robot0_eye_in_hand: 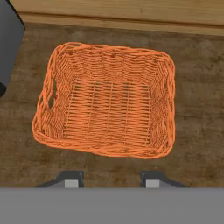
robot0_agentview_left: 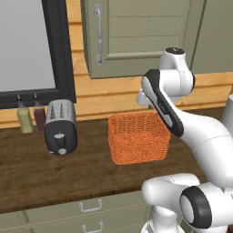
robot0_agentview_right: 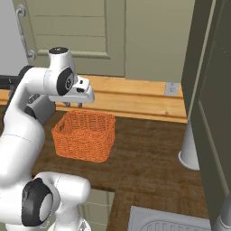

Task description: Open the cabinet, pick up the bread from the cabinet and place it in the basket. Then move the basket to the dining counter.

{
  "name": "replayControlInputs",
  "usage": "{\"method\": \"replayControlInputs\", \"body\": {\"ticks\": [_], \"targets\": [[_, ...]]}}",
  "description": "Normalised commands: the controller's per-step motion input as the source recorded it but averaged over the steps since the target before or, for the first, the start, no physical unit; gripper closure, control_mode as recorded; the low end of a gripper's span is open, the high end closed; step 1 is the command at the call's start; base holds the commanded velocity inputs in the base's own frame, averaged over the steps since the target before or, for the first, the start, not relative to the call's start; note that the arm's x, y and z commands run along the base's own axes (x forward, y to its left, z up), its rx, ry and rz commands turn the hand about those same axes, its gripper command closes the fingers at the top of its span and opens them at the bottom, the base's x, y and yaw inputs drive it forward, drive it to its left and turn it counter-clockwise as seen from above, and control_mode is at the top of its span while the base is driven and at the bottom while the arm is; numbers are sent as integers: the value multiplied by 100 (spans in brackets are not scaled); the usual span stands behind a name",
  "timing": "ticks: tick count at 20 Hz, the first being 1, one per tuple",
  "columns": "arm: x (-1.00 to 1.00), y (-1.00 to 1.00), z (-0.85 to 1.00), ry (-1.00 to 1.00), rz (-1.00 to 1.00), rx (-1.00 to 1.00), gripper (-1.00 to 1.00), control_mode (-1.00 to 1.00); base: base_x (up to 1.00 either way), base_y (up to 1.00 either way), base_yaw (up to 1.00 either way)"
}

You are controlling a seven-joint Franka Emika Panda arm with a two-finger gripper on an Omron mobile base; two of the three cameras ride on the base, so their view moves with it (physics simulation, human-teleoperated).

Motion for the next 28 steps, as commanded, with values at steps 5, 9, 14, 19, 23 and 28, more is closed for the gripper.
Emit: {"method": "replayControlInputs", "body": {"ticks": [5,9,14,19,23,28], "targets": [[-48,8,-9,1,0,11,-100,-100,0,0,0],[-93,47,-17,-10,-3,26,-100,-100,0,0,0],[-96,95,83,-55,-1,-8,-100,-100,0,0,0],[-57,87,100,-41,-6,-16,-100,-100,0,0,0],[7,32,100,-9,-5,-5,-100,-100,0,0,0],[29,7,76,-10,-3,-1,-100,-100,0,0,0]]}}
